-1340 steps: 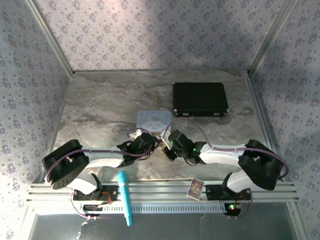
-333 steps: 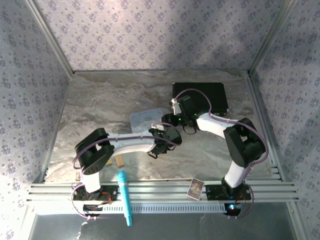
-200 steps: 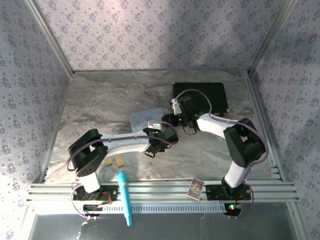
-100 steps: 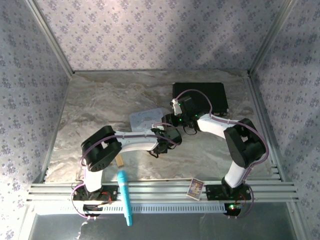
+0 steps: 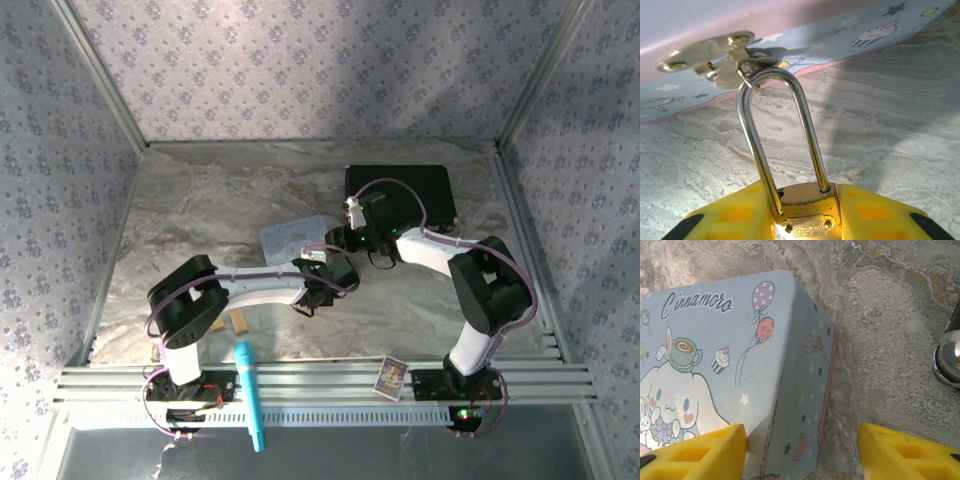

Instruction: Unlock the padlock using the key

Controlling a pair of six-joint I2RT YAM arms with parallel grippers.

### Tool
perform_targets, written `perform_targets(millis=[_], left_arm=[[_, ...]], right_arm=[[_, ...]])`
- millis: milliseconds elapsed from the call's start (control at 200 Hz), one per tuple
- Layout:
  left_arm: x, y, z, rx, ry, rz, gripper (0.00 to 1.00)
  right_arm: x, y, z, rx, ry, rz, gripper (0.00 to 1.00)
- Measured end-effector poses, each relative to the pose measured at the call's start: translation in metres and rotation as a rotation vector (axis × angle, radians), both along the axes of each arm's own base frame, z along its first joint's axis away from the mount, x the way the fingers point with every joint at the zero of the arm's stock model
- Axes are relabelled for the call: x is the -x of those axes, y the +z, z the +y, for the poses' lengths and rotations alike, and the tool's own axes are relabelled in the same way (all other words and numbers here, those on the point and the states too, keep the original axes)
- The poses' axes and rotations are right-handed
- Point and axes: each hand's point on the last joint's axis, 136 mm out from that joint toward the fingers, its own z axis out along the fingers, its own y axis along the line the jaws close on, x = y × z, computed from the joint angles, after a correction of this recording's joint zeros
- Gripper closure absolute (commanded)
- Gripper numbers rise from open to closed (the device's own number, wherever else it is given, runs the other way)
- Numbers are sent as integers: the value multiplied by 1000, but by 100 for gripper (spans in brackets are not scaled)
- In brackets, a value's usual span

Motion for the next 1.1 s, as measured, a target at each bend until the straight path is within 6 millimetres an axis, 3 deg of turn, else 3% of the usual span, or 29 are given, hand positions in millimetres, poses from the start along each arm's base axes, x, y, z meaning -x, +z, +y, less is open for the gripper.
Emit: perform_targets(millis=[340, 580, 800, 970, 1099], left_arm=[[4, 3, -2, 36, 5, 16, 70], [9, -12, -4, 294, 54, 82, 69], [10, -4, -29, 493, 49, 105, 50], [13, -2, -35, 544, 41, 115, 34], [13, 0, -38, 561, 35, 118, 32]], right_arm=[[0, 0, 0, -1, 1, 1, 39], [1, -1, 0, -17, 5, 11, 39], [3, -1, 0, -28, 7, 21, 39], [3, -1, 0, -29, 7, 20, 39], [3, -1, 0, -30, 7, 18, 39]])
